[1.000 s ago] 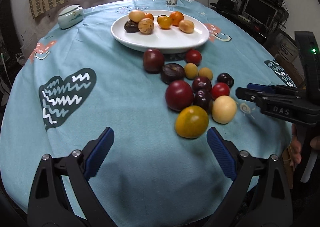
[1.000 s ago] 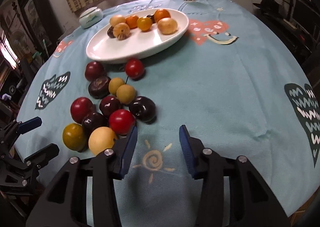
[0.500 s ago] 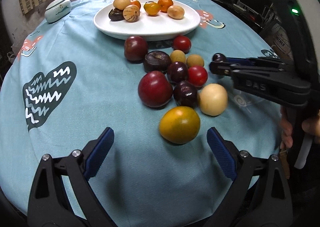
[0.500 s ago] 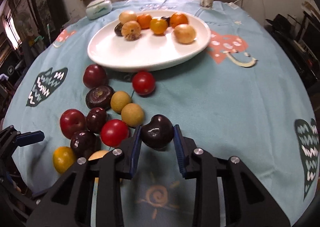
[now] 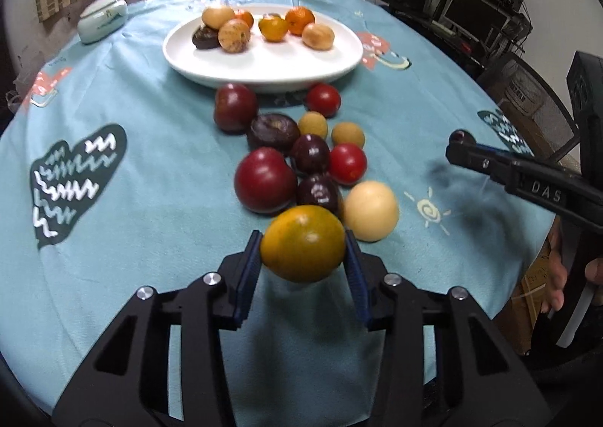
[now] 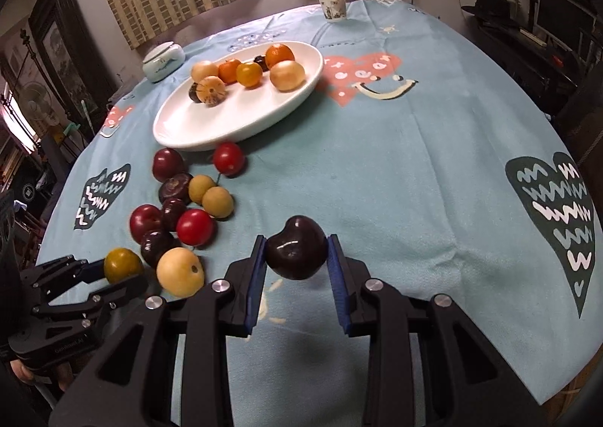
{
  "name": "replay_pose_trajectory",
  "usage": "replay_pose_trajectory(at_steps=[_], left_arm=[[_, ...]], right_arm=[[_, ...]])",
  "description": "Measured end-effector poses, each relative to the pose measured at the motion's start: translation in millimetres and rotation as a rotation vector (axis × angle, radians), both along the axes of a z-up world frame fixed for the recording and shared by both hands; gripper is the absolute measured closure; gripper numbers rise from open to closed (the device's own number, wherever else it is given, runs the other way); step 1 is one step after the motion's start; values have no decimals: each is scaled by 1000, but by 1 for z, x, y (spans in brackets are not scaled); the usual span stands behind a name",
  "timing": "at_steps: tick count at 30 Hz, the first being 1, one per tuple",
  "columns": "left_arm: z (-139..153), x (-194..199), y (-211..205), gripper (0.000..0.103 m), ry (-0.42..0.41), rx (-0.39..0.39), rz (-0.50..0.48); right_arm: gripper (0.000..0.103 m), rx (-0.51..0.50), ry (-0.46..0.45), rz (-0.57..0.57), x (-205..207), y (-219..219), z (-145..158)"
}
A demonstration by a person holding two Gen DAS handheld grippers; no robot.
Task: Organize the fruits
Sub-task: 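Grasp a dark plum with the right tool while the left tool grasps a yellow-green tomato, then carry the dark plum and yellow-green tomato onto the plate, open both tools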
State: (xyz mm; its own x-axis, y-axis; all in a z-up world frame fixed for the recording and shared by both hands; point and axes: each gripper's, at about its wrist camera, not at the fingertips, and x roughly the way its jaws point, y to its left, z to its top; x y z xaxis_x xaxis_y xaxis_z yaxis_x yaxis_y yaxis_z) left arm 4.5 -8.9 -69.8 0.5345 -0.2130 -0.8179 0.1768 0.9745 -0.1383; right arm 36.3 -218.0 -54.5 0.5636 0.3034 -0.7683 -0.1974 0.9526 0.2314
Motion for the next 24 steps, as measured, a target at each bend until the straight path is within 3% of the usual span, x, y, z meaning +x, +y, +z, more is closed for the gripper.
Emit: replay_pose_trajectory(at_steps=[15, 24], left_arm=[[20, -4, 18, 60, -59, -19, 28], [40, 47, 42, 60, -95, -8, 52]], right_arm=[[71, 2, -6, 45, -5, 17, 6], [71, -27, 1, 118, 25, 49, 11]])
